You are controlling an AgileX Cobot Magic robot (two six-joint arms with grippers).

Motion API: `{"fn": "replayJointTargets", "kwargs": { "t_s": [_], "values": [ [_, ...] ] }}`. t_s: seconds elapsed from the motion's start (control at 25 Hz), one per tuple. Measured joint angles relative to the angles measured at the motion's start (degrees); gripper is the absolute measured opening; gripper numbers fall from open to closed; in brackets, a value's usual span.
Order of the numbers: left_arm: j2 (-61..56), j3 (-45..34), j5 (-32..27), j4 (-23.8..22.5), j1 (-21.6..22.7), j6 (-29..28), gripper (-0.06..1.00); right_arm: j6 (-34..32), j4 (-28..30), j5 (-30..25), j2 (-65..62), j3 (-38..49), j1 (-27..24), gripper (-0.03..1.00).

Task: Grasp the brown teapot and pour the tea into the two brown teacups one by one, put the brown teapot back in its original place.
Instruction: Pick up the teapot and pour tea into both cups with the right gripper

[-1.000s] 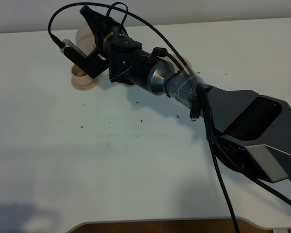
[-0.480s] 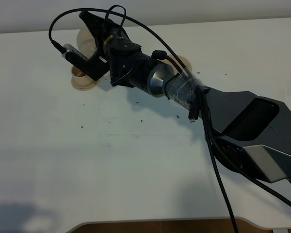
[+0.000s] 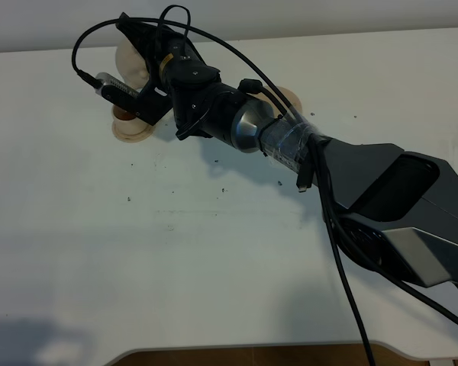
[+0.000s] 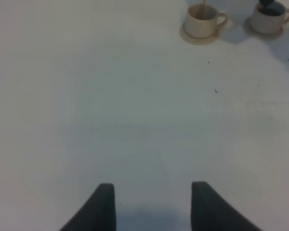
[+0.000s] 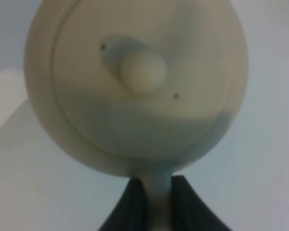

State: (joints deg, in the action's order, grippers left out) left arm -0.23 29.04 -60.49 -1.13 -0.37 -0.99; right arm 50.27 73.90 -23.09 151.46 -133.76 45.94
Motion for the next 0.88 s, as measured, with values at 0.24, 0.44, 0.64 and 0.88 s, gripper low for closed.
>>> {"fn": "replayJointTargets", "kwargs": {
  "t_s": [0.24,0.44,0.64,0.88],
  "values": [
    [0.0,0.0,0.0,0.0,0.0,0.0,0.37,0.99,1.04,0.05,0.0,0.0,0.0,0.13],
    [0.0,0.0,0.0,0.0,0.0,0.0,0.37,1.42,1.89,0.05,0.0,0.0,0.0,0.13],
    [0.0,0.0,0.0,0.0,0.0,0.0,0.37,1.47,4.82,0.1,0.0,0.0,0.0,0.13],
    [0.0,0.0,0.0,0.0,0.0,0.0,0.37,1.47,6.28,0.1,0.0,0.0,0.0,0.13]
  ]
}}
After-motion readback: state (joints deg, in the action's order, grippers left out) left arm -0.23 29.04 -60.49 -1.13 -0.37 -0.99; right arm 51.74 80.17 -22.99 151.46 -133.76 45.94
